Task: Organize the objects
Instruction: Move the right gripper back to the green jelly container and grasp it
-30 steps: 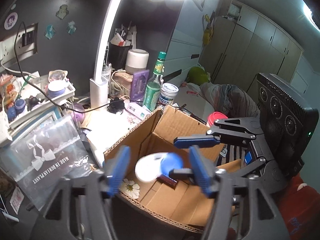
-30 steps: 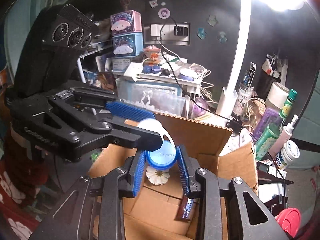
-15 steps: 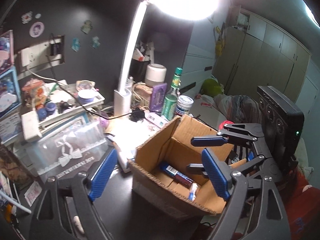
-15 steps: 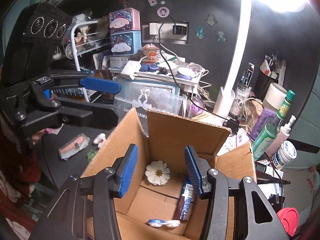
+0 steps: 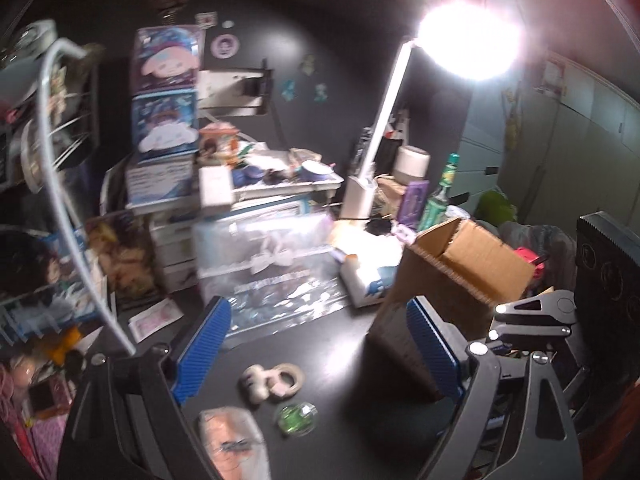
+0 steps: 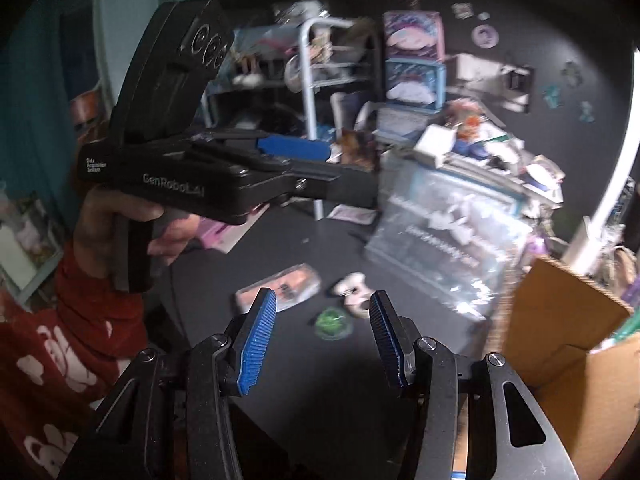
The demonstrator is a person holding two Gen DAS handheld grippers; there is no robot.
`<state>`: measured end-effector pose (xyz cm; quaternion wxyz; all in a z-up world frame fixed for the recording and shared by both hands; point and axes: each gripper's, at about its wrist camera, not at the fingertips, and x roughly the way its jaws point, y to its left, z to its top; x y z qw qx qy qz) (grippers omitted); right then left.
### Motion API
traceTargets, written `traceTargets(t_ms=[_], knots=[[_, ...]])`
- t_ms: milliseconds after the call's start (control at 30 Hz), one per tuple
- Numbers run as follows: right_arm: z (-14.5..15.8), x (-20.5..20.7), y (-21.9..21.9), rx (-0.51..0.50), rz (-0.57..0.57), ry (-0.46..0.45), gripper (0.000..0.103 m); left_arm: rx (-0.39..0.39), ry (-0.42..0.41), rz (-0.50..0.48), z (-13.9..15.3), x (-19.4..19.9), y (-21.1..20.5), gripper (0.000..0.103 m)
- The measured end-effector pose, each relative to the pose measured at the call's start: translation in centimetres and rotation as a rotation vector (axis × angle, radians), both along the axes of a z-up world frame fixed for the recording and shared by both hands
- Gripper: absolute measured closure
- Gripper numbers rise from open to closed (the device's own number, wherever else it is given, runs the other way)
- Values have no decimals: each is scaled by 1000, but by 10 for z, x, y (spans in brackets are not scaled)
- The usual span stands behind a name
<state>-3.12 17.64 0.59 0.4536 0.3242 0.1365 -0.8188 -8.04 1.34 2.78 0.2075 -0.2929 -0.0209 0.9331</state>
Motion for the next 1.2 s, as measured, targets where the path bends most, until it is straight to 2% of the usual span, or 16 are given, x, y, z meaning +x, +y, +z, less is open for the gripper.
traceTargets(t_ms=[233, 400, 467, 700, 833, 900, 967, 1200], knots=[[-66, -4, -47, 66, 40, -108, 58, -19, -34, 83, -43, 16, -35, 15], [-120, -21, -66, 133, 7, -131, 58, -31, -93, 129, -76, 18, -53, 15], [-130, -29, -69, 144, -4, -127, 58, -22, -114, 133, -86, 18, -58, 15], [-144, -47, -82, 198, -33, -62, 58, -17, -142, 139, -106, 17, -64, 15], [-148, -52, -87, 229, -31, -60, 59, -9, -146, 136, -108, 13, -65, 15], [-151, -54, -87, 240, -27, -69, 67, -5, -148, 134, -108, 11, -66, 15], [-150, -52, -87, 247, -26, -45, 71, -5, -153, 133, -109, 10, -66, 15], [-151, -49, -85, 241, -20, -35, 73, -8, -168, 122, -111, 10, -63, 15]])
